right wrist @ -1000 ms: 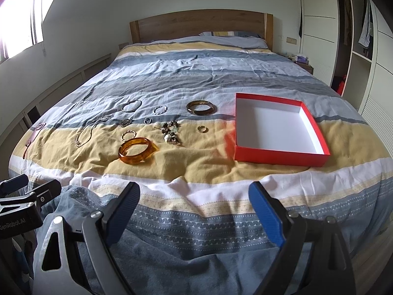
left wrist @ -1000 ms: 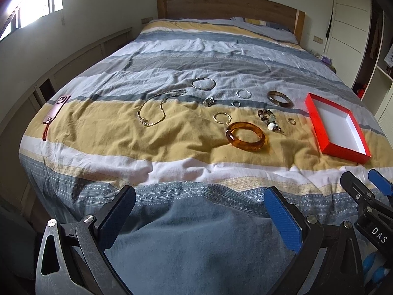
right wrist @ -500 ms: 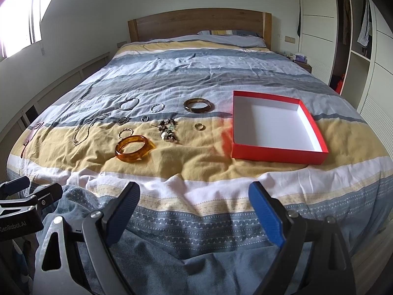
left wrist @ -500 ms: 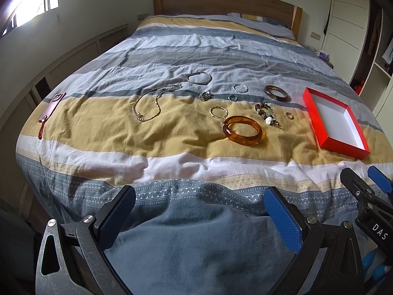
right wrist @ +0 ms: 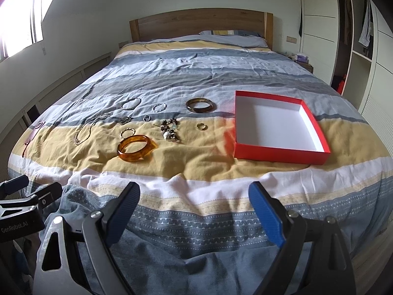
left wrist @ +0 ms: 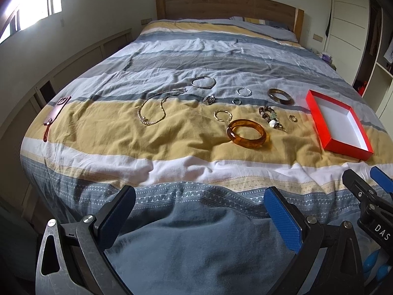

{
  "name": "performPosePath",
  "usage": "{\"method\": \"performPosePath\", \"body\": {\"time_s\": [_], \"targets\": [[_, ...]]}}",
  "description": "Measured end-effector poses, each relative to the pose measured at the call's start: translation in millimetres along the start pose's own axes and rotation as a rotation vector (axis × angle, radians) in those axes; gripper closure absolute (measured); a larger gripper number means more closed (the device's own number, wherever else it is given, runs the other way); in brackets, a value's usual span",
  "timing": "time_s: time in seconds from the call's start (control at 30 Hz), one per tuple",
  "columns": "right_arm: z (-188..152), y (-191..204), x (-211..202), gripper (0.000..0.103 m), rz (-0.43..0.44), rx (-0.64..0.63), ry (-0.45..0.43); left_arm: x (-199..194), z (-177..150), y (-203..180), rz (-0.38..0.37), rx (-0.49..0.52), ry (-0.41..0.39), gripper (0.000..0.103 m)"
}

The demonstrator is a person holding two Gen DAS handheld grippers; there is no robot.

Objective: Organize jewelry

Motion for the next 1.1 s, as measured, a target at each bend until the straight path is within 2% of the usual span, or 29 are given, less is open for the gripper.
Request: {"method": "performPosePath", "body": {"time_s": [0.8,1.1], "targets": [[-2,5,-6,0.013,0.017,-0.02,0.003,-11,1,1,0.066,-0.001,-0.058,0.001],[-3,8,2,0.013,0.061,-0.023,0.04,-5,1,-2,0.04,0.027,-0.019,0.001]]}}
Point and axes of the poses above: each gripper's, at about its wrist camera, not at the fingertips, and x roughly the way its jaws point, y to its left, z to its top, the point moved 5 cm from there along x, roughly the way its jaws point, and after that the axes turned 15 degrees about y, right-handed, at the moved point
